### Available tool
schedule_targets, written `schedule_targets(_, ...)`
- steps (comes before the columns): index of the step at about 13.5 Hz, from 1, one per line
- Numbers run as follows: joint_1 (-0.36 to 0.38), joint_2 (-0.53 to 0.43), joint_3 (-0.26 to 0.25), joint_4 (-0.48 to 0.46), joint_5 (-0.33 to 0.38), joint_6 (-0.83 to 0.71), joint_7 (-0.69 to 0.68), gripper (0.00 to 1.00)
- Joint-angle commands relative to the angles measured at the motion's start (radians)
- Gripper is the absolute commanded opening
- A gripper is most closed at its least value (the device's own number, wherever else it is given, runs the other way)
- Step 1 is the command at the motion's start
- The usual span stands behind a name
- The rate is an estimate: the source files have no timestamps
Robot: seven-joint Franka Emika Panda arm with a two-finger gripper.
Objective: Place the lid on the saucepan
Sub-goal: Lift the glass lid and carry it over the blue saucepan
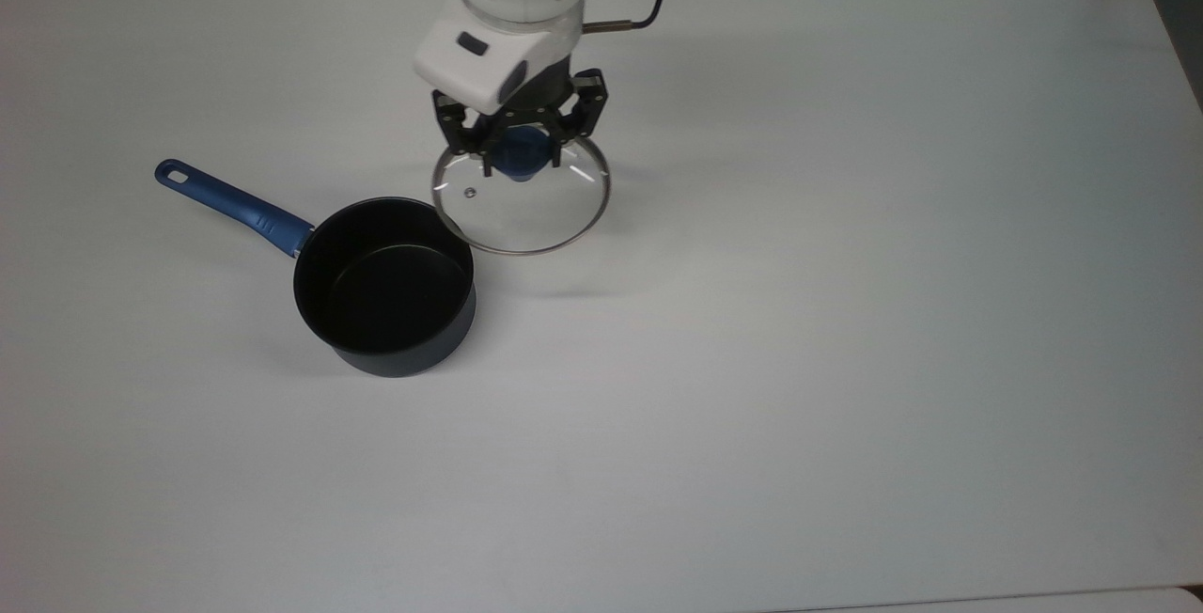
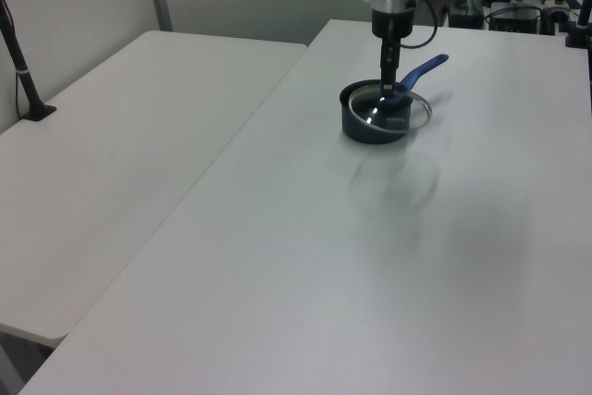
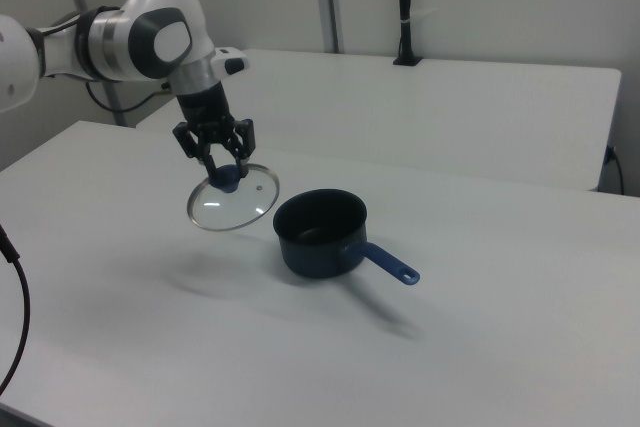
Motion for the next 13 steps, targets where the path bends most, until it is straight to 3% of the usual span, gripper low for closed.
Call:
schedule_targets(1,-0.007,0.042,-0.022,0.078,0.015,-0.041,0.011,0.35)
schedule_targets(10,-0.065,0.123,-0.049,0.163,0.012,-0.018,0.008,0.35)
schedule_targets(13,-0.082,0.183,-0.066,0.23,0.012,-0.003,0.008,0.35)
